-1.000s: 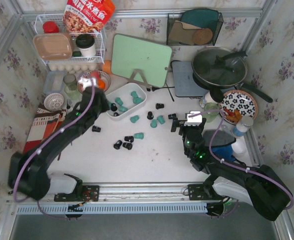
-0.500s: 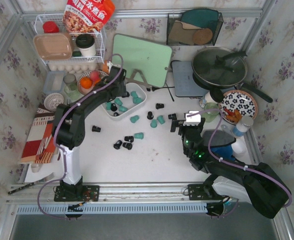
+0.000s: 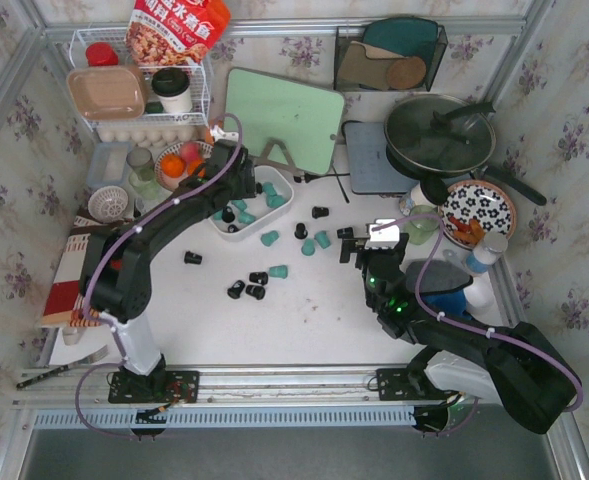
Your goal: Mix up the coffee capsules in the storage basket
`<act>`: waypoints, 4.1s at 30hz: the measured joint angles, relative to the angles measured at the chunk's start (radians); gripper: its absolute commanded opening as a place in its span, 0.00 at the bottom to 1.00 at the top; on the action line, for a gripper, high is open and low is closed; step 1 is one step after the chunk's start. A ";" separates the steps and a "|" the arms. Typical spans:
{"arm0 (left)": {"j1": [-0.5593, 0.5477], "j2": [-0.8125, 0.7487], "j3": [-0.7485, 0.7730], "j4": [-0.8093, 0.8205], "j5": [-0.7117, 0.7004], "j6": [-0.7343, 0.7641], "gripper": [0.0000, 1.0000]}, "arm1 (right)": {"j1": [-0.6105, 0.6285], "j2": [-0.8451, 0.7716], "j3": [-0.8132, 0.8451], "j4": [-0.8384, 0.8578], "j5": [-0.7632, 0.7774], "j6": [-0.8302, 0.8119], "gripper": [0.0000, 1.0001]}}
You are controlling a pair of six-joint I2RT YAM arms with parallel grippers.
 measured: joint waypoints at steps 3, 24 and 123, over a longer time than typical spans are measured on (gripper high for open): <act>-0.007 -0.110 -0.105 0.030 -0.035 0.003 0.99 | 0.000 -0.003 0.000 -0.004 0.000 0.002 1.00; 0.034 -0.497 -0.489 -0.135 -0.346 -0.119 0.99 | 0.000 -0.012 0.000 -0.011 -0.003 0.018 1.00; 0.032 0.246 0.187 0.032 0.100 -0.012 0.50 | 0.000 -0.006 0.003 -0.031 -0.011 0.018 1.00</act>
